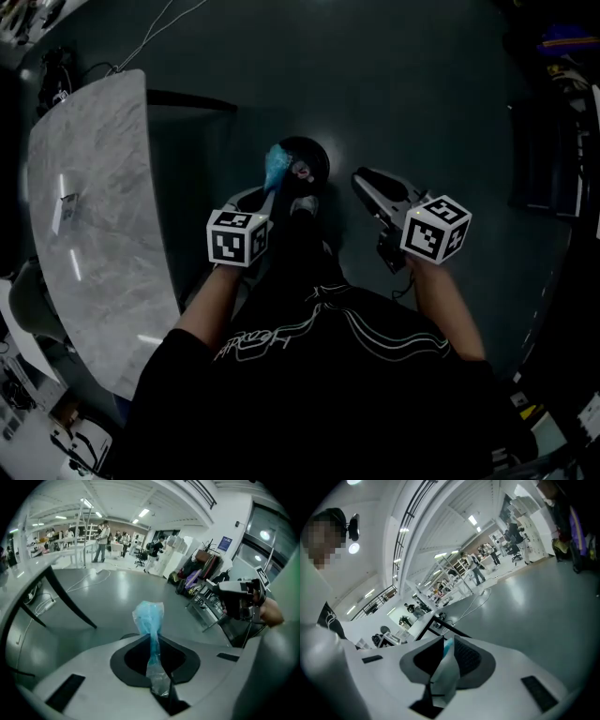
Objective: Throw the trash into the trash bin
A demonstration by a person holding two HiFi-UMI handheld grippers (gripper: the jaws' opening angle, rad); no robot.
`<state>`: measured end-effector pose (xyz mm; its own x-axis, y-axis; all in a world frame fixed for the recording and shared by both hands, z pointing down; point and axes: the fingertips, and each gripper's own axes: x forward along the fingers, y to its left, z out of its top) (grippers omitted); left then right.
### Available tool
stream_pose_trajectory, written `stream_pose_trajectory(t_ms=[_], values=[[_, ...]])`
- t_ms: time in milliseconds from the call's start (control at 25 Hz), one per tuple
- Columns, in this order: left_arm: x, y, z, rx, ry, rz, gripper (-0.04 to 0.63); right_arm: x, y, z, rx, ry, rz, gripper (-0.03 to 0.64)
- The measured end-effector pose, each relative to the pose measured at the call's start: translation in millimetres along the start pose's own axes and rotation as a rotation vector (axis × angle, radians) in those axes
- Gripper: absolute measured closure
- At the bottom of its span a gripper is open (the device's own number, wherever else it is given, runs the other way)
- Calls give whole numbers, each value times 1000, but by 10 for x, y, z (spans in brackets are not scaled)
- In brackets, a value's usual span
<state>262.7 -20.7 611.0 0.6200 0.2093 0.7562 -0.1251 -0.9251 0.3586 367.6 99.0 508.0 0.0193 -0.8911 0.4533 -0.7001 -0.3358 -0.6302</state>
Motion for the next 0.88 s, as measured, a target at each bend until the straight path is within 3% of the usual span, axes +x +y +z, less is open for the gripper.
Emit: stream_pose_trajectory(t_ms=[200, 400, 680, 880], values=[[578, 254, -515, -37, 170, -32, 569, 310, -447, -191, 122, 26, -52, 525], [1172, 391, -795, -88, 260, -62, 569, 573, -807, -490, 177, 107, -71, 525], [1824, 360, -1085, 60, 371, -92, 568, 730, -1040, -731, 231, 110, -74, 525], [2075, 391, -1097, 110, 374, -95, 543, 766, -1097, -866, 267, 119, -73, 525]])
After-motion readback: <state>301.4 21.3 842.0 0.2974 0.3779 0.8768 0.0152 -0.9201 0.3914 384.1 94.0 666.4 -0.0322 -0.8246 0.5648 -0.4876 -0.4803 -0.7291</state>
